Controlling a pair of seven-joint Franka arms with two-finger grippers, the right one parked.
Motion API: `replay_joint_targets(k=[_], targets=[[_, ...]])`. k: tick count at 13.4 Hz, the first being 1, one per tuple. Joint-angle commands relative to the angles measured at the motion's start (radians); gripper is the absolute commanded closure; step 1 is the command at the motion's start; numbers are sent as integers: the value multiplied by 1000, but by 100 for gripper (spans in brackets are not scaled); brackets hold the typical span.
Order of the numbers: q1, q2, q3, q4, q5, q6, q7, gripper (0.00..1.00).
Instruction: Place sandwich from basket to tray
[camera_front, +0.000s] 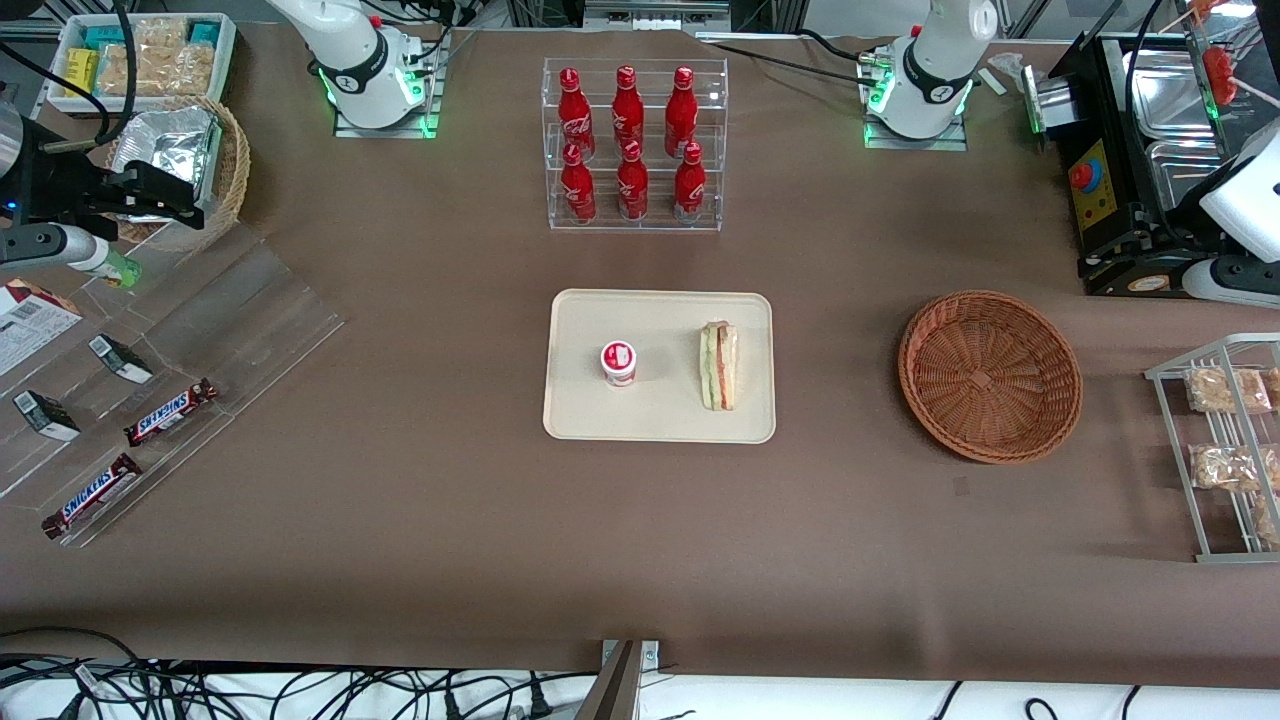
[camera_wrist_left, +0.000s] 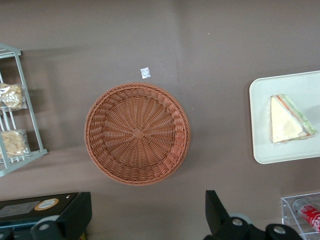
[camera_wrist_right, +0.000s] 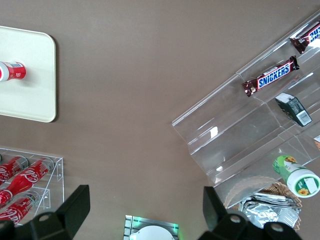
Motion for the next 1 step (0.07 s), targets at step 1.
replay_joint_targets(k=[1], targets=[[-29, -13, 18, -8, 44, -10, 43, 0]])
